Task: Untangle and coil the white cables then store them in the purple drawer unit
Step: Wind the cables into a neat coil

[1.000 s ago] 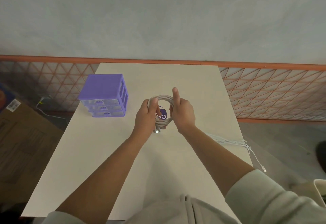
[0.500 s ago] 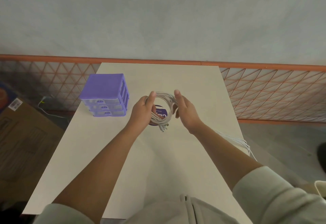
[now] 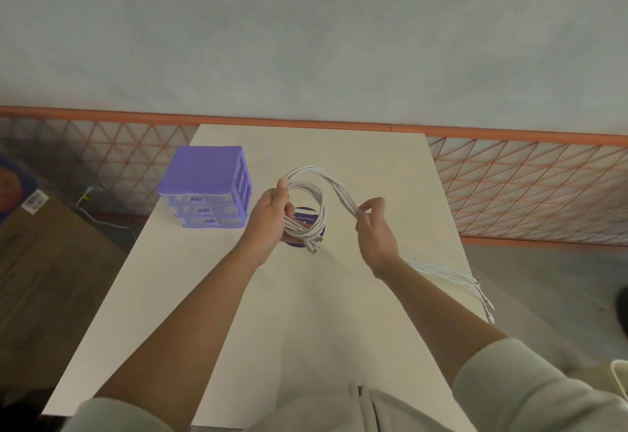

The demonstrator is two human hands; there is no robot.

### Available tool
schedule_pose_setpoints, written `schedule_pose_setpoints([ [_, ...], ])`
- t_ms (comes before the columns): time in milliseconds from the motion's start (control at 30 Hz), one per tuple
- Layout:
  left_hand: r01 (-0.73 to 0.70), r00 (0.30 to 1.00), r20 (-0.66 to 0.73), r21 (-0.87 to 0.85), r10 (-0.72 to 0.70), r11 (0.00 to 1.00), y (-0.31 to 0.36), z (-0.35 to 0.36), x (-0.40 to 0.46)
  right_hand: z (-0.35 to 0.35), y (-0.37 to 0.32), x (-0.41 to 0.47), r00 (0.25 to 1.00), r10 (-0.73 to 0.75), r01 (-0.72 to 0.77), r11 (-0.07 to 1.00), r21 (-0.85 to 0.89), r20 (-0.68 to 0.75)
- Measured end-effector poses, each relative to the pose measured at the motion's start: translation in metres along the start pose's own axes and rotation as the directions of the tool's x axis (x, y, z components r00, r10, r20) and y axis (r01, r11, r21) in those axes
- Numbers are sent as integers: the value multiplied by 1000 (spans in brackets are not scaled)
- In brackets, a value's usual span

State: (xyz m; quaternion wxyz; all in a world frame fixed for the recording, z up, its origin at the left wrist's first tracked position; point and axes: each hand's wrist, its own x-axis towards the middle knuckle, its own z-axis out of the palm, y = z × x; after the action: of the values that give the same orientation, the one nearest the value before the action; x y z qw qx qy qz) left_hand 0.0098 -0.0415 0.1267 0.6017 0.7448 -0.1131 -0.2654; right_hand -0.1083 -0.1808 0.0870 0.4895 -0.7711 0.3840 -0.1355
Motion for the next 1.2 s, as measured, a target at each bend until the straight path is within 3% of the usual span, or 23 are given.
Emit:
schedule_pose_setpoints([
  [167, -26, 1000, 5, 84, 26, 996, 2, 1, -2, -3, -27, 5, 957, -47, 13, 993, 120, 285],
  [267, -51, 999, -3, 160, 52, 986, 5, 2, -3, -3, -38, 2, 938, -47, -53, 961, 273, 344],
  [367, -53, 998, -6, 205, 55, 977, 7, 2, -3, -1, -46, -4, 935, -54, -74, 937, 343, 350],
  [533, -38, 999, 21, 151, 35, 988, 12, -3, -6, 4, -52, -5, 927, -185, 100, 961, 259, 328],
  [733, -49, 998, 45, 150, 43, 988, 16, -5, -9, 7, -49, -8, 931, -198, 124, 962, 245, 307],
  [900, -106, 992, -45, 234, 120, 966, 19, -2, -7, 15, -50, -10, 959, -260, 220, 935, 280, 113],
  [967, -106, 992, -51, 207, 119, 973, 15, -4, -5, 15, -49, -11, 909, -413, 410, 910, 62, 55],
  [1033, -100, 991, -67, 193, 115, 976, 13, -5, -6, 14, -49, -11, 813, -579, 568, 773, -281, 51],
  [1100, -98, 991, -72, 179, 112, 979, 13, -5, -7, 14, -49, -10, 737, -672, 607, 613, -506, 71],
  [1200, -102, 992, -64, 147, 112, 984, 14, -6, -6, 16, -51, -9, 689, -719, 583, 476, -658, 90],
])
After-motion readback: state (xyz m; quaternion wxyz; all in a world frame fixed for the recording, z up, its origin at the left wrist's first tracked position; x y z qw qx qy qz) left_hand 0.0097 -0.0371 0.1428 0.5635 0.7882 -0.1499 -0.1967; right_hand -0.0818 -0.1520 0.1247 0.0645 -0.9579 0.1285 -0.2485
